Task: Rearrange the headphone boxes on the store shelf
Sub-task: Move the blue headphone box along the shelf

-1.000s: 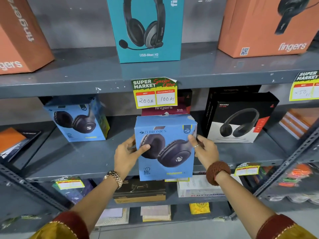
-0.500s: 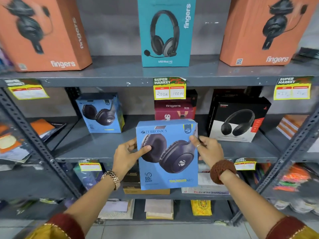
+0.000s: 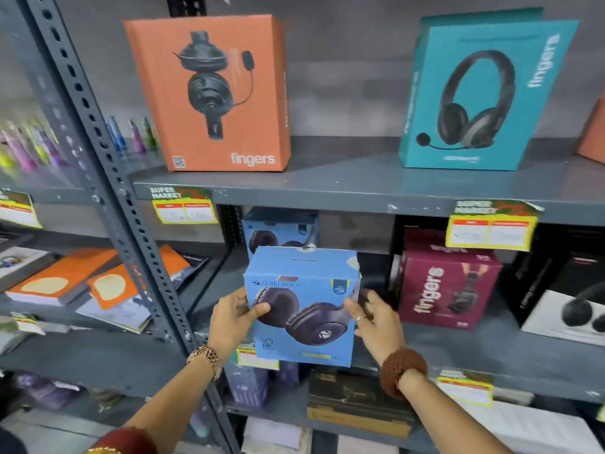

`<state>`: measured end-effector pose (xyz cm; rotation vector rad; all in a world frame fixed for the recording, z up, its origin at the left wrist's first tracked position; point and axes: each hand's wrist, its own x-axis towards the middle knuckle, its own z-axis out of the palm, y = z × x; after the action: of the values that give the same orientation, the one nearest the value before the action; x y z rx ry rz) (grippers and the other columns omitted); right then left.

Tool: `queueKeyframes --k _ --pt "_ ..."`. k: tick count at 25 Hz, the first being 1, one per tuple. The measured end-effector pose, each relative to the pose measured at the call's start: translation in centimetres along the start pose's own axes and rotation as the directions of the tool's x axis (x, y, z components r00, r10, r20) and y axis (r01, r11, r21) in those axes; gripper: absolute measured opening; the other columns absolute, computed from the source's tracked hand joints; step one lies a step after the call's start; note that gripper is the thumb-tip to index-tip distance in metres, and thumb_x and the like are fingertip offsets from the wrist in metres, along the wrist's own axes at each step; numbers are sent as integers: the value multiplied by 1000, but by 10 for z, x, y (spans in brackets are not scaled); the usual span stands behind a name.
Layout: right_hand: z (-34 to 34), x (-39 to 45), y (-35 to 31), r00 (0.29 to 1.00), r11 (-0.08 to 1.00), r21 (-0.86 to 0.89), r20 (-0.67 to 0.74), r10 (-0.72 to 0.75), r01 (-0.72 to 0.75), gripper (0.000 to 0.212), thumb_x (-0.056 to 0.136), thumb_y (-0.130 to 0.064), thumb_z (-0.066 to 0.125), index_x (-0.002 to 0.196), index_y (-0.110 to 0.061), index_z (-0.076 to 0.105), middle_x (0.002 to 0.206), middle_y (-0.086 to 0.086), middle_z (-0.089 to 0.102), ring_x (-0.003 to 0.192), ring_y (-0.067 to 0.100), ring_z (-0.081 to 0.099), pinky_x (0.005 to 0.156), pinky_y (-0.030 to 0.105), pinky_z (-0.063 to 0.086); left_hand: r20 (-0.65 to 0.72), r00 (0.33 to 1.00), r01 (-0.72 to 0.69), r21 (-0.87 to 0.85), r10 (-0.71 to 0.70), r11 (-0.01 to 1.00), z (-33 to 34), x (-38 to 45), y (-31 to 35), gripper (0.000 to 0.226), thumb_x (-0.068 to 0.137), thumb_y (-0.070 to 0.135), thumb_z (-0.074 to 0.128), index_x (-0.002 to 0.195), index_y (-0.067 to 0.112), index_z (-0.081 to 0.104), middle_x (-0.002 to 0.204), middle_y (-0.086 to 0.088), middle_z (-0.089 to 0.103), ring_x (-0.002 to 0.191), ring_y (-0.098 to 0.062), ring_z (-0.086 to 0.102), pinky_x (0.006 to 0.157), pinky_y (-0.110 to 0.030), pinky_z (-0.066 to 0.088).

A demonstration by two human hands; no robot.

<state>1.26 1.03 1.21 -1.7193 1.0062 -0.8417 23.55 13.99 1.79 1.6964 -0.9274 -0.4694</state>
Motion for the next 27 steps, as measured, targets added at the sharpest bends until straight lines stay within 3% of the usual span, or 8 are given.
queueKeyframes --k 3,5,8,11,16,19,24,27 --pt "52 28 -6 1000 999 35 20 16 -16 22 85 -41 59 101 -26 58 93 1 74 89 17 69 81 51 56 -47 999 29 43 -27 999 -30 40 -26 30 81 11 71 105 28 65 72 8 71 61 1 66 56 -16 53" --pt "76 43 -8 1000 998 57 24 19 -21 19 86 -35 60 104 -27 57 93 -1 74 88 14 68 82 50 55 -64 996 61 92 -56 994 -43 64 -41 15 81 11 70 92 20 64 57 -1 50 50 -12 48 55 -27 46" --pt "100 58 -6 999 997 65 29 27 -28 13 88 -31 59 100 -29 55 94 -2 73 88 12 67 85 49 54 -61 992 116 105 -110 988 -53 90 -60 19 82 8 69 98 1 65 69 -9 51 59 -18 44 62 -31 45" --pt "111 65 -4 999 996 75 10 38 -39 11 88 -29 59 98 -33 55 102 1 72 96 15 67 88 50 54 -43 996 79 81 -75 994 -54 101 -66 25 82 4 68 107 3 66 74 -9 63 58 -13 50 58 -21 46" --pt "111 66 0 999 997 71 1 42 -42 23 88 -28 59 110 -24 57 108 4 70 101 19 65 91 51 52 5 999 35 -62 -34 997 -56 100 -68 44 81 1 67 124 8 58 114 -3 68 91 -6 64 71 -7 52" --pt "98 58 10 999 997 60 -4 45 -45 41 89 -25 58 128 -13 51 130 5 60 115 17 58 101 46 47 -29 995 91 -132 -95 987 -47 76 -82 50 86 9 65 131 25 51 122 9 63 107 -6 63 91 -23 53" --pt "39 35 46 986 985 115 -93 140 -129 39 92 -30 51 127 -13 53 132 6 58 122 19 53 105 49 43 -183 926 311 -124 -330 942 -3 21 -104 50 90 15 59 136 3 44 138 -14 53 124 -30 53 100 -37 44" --pt "-8 22 72 969 983 92 -174 175 -160 37 92 -33 50 124 -15 55 127 7 61 119 22 55 103 50 45 -122 917 361 -153 -381 920 44 1 -93 41 91 7 55 131 2 48 135 -16 55 123 -32 54 107 -48 41"
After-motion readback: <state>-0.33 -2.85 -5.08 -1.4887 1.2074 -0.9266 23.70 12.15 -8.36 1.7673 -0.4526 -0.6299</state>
